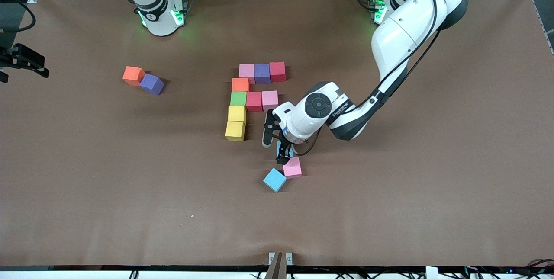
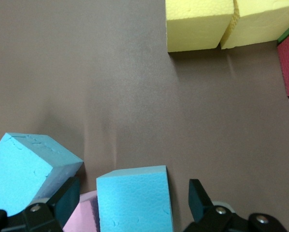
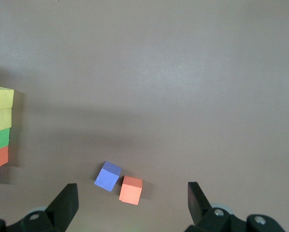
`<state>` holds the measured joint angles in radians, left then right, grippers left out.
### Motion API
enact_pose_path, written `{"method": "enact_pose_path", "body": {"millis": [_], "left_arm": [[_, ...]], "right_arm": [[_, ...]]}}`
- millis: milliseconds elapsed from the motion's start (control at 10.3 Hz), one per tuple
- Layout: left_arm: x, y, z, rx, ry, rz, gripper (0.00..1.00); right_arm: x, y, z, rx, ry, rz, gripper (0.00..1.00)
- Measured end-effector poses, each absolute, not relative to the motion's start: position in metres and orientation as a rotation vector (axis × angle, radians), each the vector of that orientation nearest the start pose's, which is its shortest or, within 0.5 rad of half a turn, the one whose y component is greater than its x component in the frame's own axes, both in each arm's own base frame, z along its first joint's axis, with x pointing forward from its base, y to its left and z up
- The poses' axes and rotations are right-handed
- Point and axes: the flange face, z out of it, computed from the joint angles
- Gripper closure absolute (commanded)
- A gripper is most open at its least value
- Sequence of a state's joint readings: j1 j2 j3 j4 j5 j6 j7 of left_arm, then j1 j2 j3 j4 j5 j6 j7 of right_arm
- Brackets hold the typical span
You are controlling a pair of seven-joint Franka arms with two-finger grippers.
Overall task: Arrange 11 blocks into digit 3
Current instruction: 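Close the left gripper on the blue cube and lift it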
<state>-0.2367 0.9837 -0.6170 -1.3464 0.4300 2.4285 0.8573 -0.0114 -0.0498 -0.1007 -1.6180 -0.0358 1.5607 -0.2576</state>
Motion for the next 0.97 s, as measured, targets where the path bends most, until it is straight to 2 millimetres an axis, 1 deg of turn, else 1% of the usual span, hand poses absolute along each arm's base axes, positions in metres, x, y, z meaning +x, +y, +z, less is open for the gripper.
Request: {"method": "enact_pose_path", "body": {"millis": [291,485,581,775,969], "left_arm": [[0.584,-0.484,0.221,-2.094,2.495,-0.444,0.00],[0.582,-0.485,0.217,-2.077,2.510,-0.432,0.00],[0.583,-0.483,0.214,-2.076,2.509,-0.424,0.00],[0.589,-0.473,0.206,-2.080,2.487,-0.401,0.00],[0.591,-0.470,0.202,-2.078,2.483,-0.391,0.00]], "right_arm": [[0.538,-0.056,0.630,-3.164,-0.266,-0.012,0.00],[0.538,-0.054,0.629,-3.164,-0.273,-0.013,0.00],[0.539,-0.052,0.630,-3.163,-0.280,-0.014,0.00],[0.539,-0.050,0.630,-3.163,-0.287,-0.017,0.00],[0.539,-0.050,0.630,-3.163,-0.287,-0.018,0.00]]}}
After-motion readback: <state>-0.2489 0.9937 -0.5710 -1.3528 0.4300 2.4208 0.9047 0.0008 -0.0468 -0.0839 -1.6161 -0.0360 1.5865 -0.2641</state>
